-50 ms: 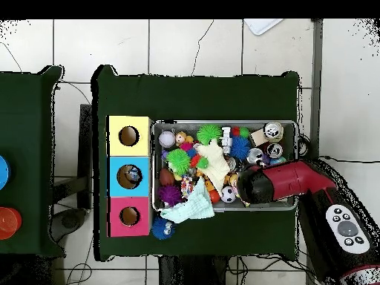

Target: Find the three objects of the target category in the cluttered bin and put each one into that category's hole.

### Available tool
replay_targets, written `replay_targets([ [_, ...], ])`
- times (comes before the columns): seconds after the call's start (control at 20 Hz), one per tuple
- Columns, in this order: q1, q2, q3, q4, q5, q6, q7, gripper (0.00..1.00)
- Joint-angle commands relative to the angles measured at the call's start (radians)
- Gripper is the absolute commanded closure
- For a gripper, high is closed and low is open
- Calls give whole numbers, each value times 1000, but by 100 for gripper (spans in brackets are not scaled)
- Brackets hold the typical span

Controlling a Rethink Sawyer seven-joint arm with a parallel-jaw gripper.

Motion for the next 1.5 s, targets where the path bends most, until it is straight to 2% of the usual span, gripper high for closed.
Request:
replay_targets([
  [0.05, 11, 11, -33, 53, 17, 64, -22, 0],
  [0.75, 2, 32, -26, 29, 61, 113, -83, 0],
  [1.05, -28, 111, -14, 17, 90, 121, -100, 0],
  [1.3, -52, 189, -7, 5, 155, 191, -134, 0],
  [1.5, -71, 224, -5, 7, 197, 246, -186, 0],
])
